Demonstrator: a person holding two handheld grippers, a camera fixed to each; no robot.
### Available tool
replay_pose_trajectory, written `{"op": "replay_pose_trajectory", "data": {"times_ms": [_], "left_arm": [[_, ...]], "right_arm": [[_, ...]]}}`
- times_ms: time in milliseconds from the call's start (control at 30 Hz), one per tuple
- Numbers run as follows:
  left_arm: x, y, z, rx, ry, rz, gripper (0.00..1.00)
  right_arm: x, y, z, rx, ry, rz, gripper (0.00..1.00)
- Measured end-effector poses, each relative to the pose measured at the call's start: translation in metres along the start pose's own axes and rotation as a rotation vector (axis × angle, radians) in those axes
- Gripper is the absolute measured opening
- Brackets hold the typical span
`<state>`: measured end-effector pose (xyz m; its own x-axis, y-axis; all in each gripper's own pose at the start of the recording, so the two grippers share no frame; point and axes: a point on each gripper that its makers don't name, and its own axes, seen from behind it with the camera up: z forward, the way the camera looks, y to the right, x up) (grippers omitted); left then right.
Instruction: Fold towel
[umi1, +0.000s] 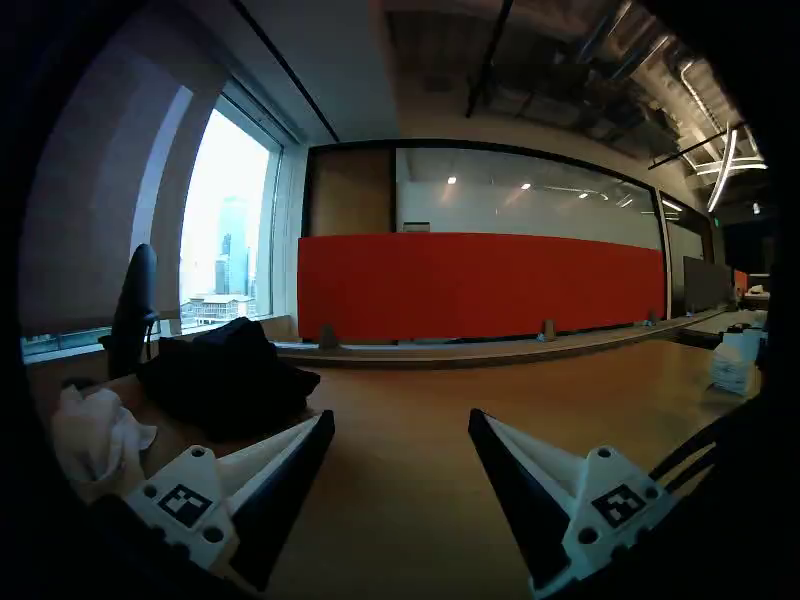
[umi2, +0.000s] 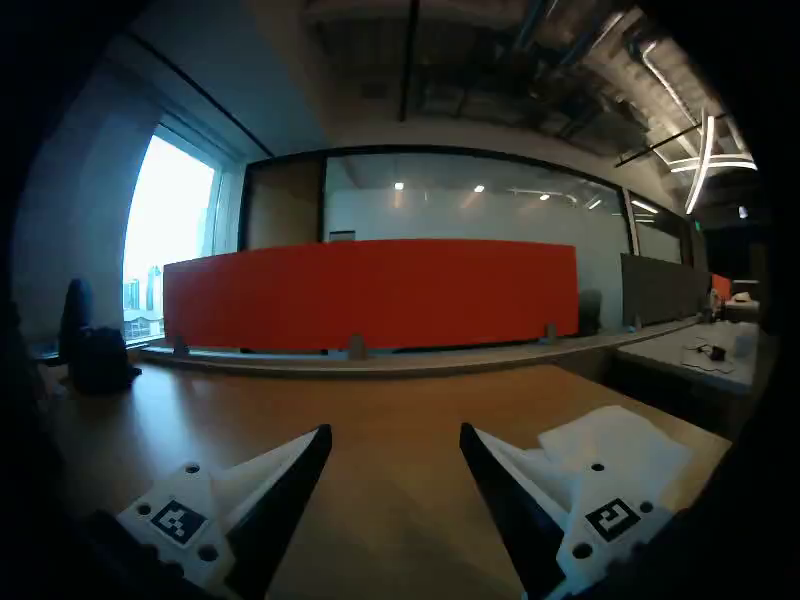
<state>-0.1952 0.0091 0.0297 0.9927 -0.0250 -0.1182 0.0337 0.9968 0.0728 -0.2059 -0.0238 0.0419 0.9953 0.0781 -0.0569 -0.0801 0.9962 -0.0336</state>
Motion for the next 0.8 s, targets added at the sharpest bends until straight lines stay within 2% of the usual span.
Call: {"op": "replay_pose_trajectory", "data": {"times_ms": [200, 400, 800], "left_arm": [[0.0, 0.0, 0.0, 0.0, 0.0, 0.0, 1.0], [0.0, 0.0, 0.0, 0.0, 0.0, 0.0, 1.0], [0.0, 0.0, 0.0, 0.0, 0.0, 0.0, 1.0]], "right_arm": [[-0.003, 0.002, -0.001, 0.004, 0.006, -0.01, 0.99], [-0.001, 0.025, -0.006, 0.015, 0.023, -0.032, 0.99], [-0.003, 0.031, -0.007, 0.015, 0.021, -0.039, 0.99]]}}
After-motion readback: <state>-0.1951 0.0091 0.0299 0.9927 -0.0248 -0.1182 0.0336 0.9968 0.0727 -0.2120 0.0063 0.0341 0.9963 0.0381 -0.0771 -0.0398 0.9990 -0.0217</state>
